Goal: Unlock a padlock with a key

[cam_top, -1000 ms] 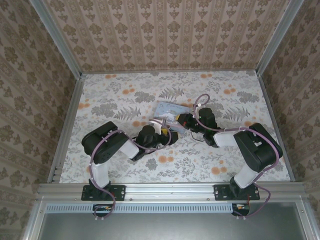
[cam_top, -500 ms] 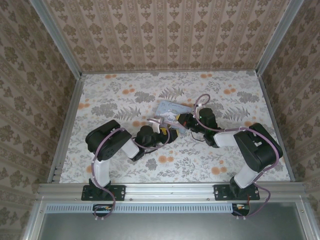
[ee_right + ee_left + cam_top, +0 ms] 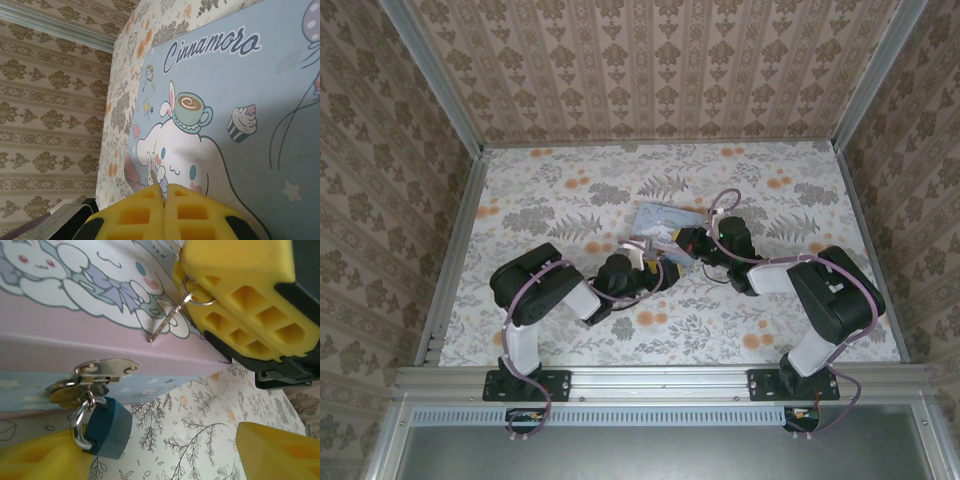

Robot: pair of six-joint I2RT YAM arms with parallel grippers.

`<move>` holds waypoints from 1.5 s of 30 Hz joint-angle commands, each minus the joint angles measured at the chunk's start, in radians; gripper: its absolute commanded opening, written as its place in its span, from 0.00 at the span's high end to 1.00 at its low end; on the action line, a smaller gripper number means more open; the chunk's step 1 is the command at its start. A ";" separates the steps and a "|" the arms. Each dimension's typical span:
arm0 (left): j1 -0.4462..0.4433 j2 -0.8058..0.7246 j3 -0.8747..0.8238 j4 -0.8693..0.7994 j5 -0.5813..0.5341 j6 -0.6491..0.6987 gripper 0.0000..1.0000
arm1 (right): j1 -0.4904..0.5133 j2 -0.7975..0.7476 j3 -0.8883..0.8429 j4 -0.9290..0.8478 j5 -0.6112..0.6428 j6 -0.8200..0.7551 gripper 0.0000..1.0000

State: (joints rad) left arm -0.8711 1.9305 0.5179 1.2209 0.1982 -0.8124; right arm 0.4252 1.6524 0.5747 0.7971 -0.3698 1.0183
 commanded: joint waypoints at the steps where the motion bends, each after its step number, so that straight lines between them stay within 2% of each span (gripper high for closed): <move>1: -0.005 0.067 0.004 -0.001 -0.034 -0.054 0.24 | 0.002 0.020 -0.022 -0.004 -0.002 0.006 1.00; 10: -0.004 0.125 0.015 0.040 -0.050 -0.079 0.32 | 0.000 0.017 -0.031 0.007 0.000 0.011 1.00; 19: -0.004 0.122 -0.009 0.051 -0.062 -0.081 0.51 | 0.000 0.012 -0.032 0.007 0.002 0.010 1.00; 22: -0.003 0.121 -0.016 0.051 -0.067 -0.081 0.60 | 0.000 0.010 -0.036 0.007 0.001 0.010 1.00; 34: 0.002 0.133 -0.015 0.051 -0.068 -0.091 0.73 | -0.001 -0.006 -0.049 0.003 0.002 0.006 1.00; 36: 0.005 0.130 -0.013 0.050 -0.065 -0.091 0.78 | -0.003 -0.013 -0.049 -0.001 -0.001 0.006 1.00; 41: 0.010 0.124 -0.015 0.048 -0.057 -0.097 0.91 | -0.015 -0.055 -0.047 -0.012 -0.020 0.008 1.00; 45: 0.017 0.106 -0.022 0.039 -0.045 -0.117 0.97 | -0.023 -0.172 -0.074 -0.067 -0.031 -0.001 1.00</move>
State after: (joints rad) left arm -0.8661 2.0270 0.5190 1.3369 0.1356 -0.9131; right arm 0.4084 1.5639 0.5224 0.7815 -0.3752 1.0248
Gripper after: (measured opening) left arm 0.119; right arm 0.067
